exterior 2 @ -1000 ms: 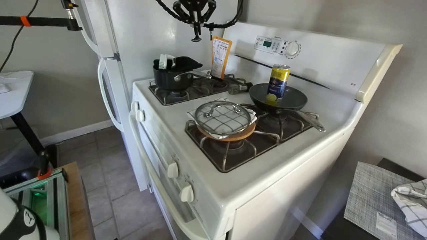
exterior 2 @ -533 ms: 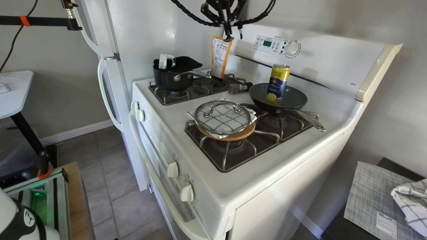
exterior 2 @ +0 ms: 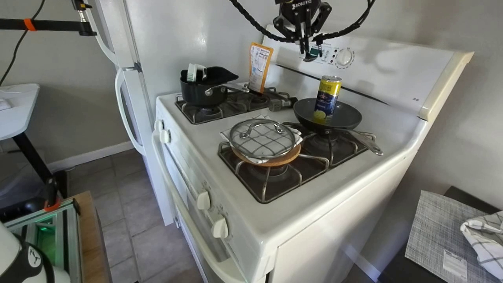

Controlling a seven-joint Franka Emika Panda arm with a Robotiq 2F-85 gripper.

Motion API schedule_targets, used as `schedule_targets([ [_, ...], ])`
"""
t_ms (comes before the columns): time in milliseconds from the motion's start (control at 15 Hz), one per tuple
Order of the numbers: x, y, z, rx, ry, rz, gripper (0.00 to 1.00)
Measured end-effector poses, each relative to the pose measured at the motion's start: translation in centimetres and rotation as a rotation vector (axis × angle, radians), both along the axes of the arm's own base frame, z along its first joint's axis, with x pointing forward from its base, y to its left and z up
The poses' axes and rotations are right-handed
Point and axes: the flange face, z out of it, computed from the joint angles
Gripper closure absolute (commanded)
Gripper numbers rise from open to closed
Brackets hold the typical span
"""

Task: Take the kitchen spoon off of the pot and put it into the pan

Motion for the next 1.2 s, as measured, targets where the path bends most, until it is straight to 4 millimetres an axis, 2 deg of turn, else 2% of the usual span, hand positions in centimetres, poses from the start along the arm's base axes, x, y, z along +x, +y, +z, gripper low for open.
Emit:
schedule_targets([
  [200,2.3,-0.2,-2.2,-0.001,-0.031,-0.031,0.98],
  [467,4.1,1.6,-5.5,0.039,-0.097,-0.106,0.98],
  [733,4.0,3.7,-6.4,0.059,-0.145,-0.139,0.98],
  [1200,2.8,6.2,-9.5,-0.023,0.045,-0.024,0.98],
])
